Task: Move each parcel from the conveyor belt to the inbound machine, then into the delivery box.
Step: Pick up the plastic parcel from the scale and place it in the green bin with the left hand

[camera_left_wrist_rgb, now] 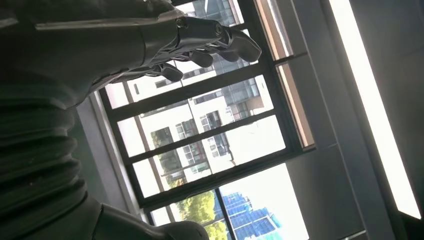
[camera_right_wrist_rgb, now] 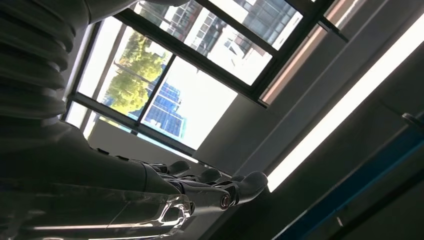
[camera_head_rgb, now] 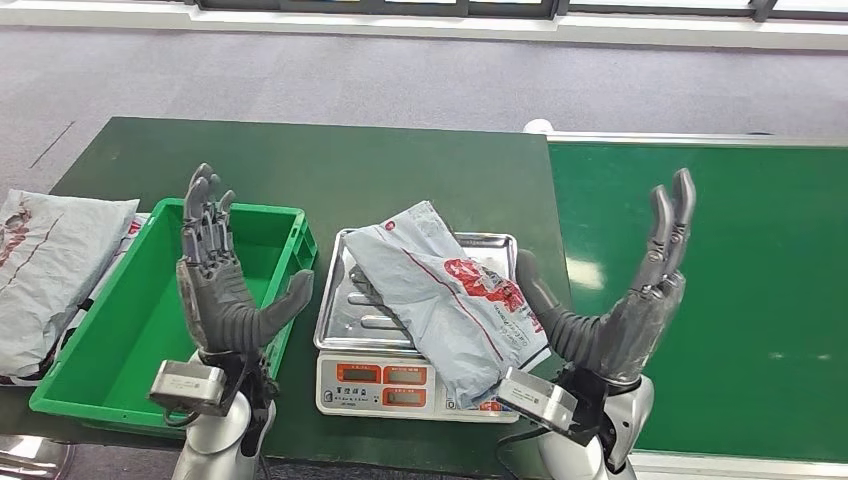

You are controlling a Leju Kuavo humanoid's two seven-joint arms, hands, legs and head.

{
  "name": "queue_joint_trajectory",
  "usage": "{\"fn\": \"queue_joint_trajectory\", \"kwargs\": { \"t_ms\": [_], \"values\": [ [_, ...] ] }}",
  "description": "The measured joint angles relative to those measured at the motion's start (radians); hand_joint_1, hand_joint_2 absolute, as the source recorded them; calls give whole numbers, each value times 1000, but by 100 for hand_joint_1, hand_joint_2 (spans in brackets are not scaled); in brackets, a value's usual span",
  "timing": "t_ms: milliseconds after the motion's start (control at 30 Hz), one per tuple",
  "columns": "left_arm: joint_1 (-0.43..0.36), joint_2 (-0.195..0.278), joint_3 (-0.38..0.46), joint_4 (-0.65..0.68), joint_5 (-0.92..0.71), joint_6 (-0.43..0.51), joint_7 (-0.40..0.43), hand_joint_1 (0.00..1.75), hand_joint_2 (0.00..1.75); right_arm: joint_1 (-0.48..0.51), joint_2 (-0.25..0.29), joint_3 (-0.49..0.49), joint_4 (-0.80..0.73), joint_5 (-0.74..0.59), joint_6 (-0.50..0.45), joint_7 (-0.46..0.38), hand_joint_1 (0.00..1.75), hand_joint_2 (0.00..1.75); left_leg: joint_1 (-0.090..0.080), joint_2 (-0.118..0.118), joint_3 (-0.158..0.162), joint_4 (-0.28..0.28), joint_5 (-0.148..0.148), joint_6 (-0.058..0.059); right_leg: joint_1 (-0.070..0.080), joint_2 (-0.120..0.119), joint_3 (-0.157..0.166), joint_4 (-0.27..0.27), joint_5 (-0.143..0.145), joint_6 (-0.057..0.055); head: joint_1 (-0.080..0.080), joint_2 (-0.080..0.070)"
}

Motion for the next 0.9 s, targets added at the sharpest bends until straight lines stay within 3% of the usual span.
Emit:
{"fn": "queue_joint_trajectory", "kwargs": {
  "t_ms": [400,900],
  "values": [
    [-232,-69,-32,382,-48,-80,52,0,175,-54,3,62,-18,-60,-26,-24,0,175,0,0,0,0,1,0,0,0,0,0,2,0,0,0],
    [-388,-129,-51,728,-95,-83,51,0,175,-118,12,99,34,-103,-28,-41,0,175,0,0,-1,0,1,0,0,0,0,0,2,0,0,0]
  ]
}}
